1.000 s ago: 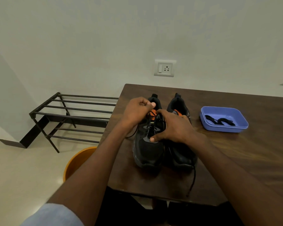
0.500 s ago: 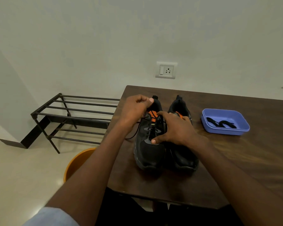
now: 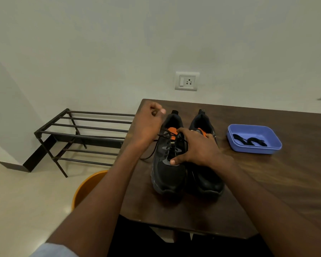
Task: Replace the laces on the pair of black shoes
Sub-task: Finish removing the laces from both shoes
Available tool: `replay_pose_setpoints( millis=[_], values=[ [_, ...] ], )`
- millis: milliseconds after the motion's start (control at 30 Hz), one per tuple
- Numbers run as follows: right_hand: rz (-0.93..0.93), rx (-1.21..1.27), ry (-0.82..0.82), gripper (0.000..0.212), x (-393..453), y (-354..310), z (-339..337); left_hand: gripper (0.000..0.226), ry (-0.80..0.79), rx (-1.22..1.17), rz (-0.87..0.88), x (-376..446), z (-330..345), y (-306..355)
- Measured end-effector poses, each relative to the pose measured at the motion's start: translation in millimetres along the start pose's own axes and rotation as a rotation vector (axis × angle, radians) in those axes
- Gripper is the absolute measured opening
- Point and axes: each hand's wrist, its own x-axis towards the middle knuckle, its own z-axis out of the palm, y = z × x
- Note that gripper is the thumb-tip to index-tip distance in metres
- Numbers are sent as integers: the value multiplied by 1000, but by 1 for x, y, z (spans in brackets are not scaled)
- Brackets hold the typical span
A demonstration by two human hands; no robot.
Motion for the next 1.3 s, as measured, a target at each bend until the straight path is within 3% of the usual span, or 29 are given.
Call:
replay_pose_setpoints(
  millis=[67, 133, 367, 467, 567, 633, 700, 1000, 1167, 1233, 1300],
  values=[
    [-3, 3, 3, 115, 0, 0, 0, 10, -163, 454, 141, -1, 3, -12],
    [-3, 8, 3, 115, 1, 0, 1, 14, -253, 723, 249, -4, 8, -20],
    [-4, 27, -15, 114, -1, -1, -1, 7, -147, 920, 347, -4, 11, -18],
    [1, 30, -11, 117, -2, -1, -2, 18, -22, 764, 172, -2, 12, -18],
    [8, 39, -15, 118, -2, -2, -3, 23, 132, 163, -39, 8, 0, -8],
    [7, 37, -22, 118, -1, -2, -2, 23, 115, -292, -108, 7, -6, 1],
    [7, 28, -28, 118, 0, -3, -2, 24, 59, -471, -165, 1, -5, 8],
    [6, 41, -27, 116, -2, -5, -3, 19, -3, 22, -145, -3, 18, -6],
    [13, 66, -30, 115, 1, -2, -3, 18, 62, 117, -136, 7, 0, -12],
    [-2, 72, -38, 115, 2, -1, -2, 15, -115, 211, -181, 7, -13, -10],
    [-10, 95, -50, 117, 3, 0, -1, 17, -393, 407, -175, 3, -23, -8]
  ],
)
